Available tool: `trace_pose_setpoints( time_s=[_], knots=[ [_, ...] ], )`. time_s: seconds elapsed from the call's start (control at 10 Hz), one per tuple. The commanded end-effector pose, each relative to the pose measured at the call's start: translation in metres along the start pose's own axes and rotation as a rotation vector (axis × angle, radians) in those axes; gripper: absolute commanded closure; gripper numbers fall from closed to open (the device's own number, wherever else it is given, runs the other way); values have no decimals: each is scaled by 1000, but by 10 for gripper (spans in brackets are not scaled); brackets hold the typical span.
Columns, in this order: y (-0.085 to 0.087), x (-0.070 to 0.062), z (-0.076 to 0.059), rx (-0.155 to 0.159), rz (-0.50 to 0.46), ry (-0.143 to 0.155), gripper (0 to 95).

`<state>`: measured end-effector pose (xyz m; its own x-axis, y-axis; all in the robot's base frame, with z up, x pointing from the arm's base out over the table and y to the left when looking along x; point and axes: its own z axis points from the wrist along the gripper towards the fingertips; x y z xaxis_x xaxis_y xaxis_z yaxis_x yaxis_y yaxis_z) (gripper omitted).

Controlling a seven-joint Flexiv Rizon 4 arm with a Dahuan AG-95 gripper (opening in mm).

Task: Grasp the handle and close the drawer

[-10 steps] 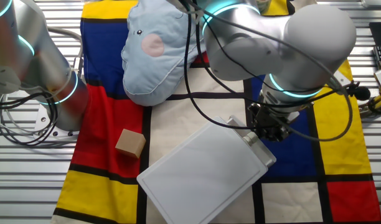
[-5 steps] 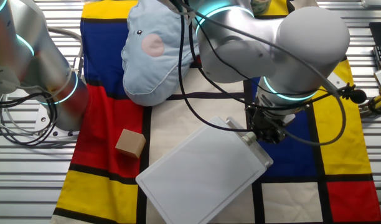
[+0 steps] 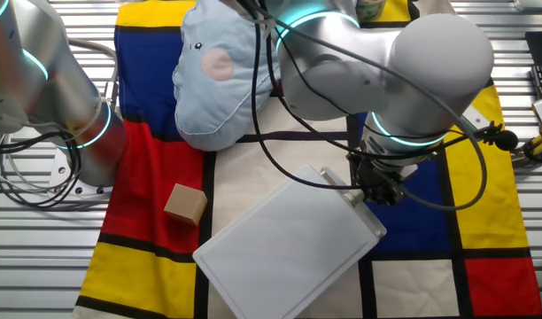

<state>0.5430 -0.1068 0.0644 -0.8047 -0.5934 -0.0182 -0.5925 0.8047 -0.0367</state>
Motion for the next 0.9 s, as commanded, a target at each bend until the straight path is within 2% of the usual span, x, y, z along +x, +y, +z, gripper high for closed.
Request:
trace_pose_setpoints(
  time_s=[0.1,0.9],
  knots=[
    [0,0,0,-2,1,0,950],
    [2,8,0,0,-3,8,950]
  ],
)
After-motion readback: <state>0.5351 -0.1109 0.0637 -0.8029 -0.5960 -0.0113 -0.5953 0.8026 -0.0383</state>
